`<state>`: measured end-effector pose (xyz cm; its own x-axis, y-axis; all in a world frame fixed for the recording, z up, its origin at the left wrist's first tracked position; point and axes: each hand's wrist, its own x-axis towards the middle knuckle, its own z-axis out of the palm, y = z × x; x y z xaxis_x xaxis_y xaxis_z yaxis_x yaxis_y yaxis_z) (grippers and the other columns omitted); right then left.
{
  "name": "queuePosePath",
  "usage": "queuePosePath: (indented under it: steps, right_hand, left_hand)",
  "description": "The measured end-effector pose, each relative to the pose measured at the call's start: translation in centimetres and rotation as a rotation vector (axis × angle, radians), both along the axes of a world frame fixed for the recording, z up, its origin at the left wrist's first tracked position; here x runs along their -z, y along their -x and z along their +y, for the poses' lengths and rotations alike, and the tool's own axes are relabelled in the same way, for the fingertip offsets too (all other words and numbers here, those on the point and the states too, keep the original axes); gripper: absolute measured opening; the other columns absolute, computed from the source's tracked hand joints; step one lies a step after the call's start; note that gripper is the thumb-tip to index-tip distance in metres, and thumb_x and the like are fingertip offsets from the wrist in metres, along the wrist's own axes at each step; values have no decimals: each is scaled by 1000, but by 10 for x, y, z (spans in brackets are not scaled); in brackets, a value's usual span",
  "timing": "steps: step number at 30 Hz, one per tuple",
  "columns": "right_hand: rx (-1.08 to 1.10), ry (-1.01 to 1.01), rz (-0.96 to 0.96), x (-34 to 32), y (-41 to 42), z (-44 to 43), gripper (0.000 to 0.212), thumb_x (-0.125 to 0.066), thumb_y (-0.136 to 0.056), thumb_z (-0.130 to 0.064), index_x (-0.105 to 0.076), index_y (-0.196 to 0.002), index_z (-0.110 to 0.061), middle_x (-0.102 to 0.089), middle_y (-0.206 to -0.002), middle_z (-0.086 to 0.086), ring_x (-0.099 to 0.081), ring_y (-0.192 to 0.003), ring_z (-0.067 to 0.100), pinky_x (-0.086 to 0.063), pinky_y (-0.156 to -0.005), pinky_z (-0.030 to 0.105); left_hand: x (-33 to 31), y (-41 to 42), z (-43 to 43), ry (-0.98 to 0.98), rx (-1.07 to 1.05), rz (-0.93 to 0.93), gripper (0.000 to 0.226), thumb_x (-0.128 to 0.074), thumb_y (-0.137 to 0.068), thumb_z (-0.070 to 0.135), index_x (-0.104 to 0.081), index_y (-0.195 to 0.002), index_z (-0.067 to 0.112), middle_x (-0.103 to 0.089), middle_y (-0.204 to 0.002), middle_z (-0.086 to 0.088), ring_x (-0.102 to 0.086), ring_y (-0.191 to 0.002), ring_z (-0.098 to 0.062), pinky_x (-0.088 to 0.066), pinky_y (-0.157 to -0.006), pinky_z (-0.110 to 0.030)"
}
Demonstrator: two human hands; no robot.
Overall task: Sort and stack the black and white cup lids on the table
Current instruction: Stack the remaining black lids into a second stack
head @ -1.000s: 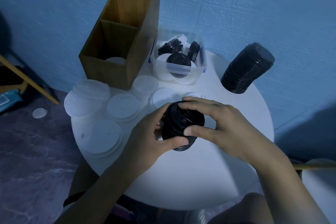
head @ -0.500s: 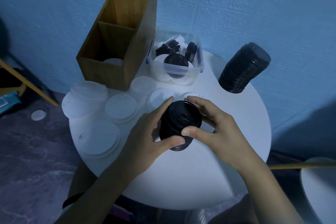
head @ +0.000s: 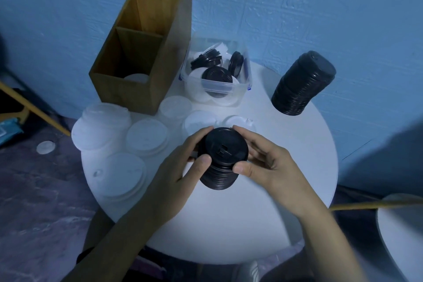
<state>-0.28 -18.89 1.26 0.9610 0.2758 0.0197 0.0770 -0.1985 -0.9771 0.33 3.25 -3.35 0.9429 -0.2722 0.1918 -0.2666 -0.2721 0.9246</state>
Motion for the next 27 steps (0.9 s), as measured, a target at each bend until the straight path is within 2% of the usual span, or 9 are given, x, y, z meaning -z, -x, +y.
queuePosePath:
  steps: [8,12,16,19,21,23,24,25,27]
  right_hand:
    - [9,-41,8,3,1,3,67,-75,-79,-15,-53,-141,-25,-68,-133,-13,-60,-129,5,-47,-105,20]
    - [-38,-40,14,-5,-2,1,63,-75,-79,-13,-56,-139,-24,-69,-131,-12,-60,-129,6,-48,-104,21]
    - [-115,3,26,-24,-21,-6,43,-70,-84,-20,-66,-126,-22,-75,-121,-5,-66,-118,7,-52,-98,22]
    - [53,137,-59,-33,-57,-6,20,-71,-90,-25,-76,-108,-18,-77,-108,13,-69,-94,11,-58,-90,33]
    - [178,259,-168,-35,-89,-1,13,-72,-95,-22,-77,-106,-19,-77,-104,13,-70,-85,17,-60,-84,37]
    - [269,446,-324,-41,-119,9,18,-69,-96,-28,-77,-111,-25,-78,-104,-3,-71,-90,17,-58,-90,44]
    - [296,546,-385,-45,-132,14,21,-67,-96,-29,-76,-115,-26,-77,-107,-7,-70,-96,16,-54,-94,43]
    - [314,633,-425,-50,-144,20,23,-65,-97,-28,-74,-119,-25,-76,-111,-7,-68,-101,17,-51,-96,39]
    - [305,794,-446,-55,-166,29,28,-62,-98,-28,-70,-125,-24,-74,-117,-1,-65,-109,24,-47,-90,34]
  left_hand:
    - [-2,2,1,-37,13,-7,56,-43,-99,56,-38,-152,39,-57,-144,14,-55,-133,-18,-45,-109,-50]
    - [-3,1,-1,-33,10,-9,62,-56,-92,57,-38,-150,43,-58,-141,14,-60,-128,-17,-51,-104,-49]
    - [-3,2,-1,-25,-25,-29,60,-58,-90,54,-41,-147,44,-60,-138,16,-62,-125,-16,-51,-102,-50]
    - [-4,1,-2,-33,-49,-33,60,-58,-88,53,-43,-145,45,-62,-134,18,-64,-120,-14,-53,-99,-49]
    - [-5,0,-1,-29,-53,-29,61,-58,-88,54,-43,-146,45,-62,-134,17,-64,-119,-16,-53,-98,-49]
    - [-4,0,-1,-27,-55,-27,62,-59,-89,54,-44,-147,43,-62,-136,16,-63,-121,-18,-53,-98,-50]
    - [-4,0,-1,-28,-57,-29,62,-59,-89,54,-44,-148,41,-61,-137,15,-62,-122,-20,-53,-98,-50]
    - [-4,0,-1,-31,-59,-30,63,-60,-89,55,-44,-148,41,-61,-138,15,-62,-123,-20,-53,-98,-50]
    - [-5,1,-1,-38,-68,-23,64,-60,-88,54,-43,-148,42,-61,-137,16,-62,-123,-18,-53,-98,-49]
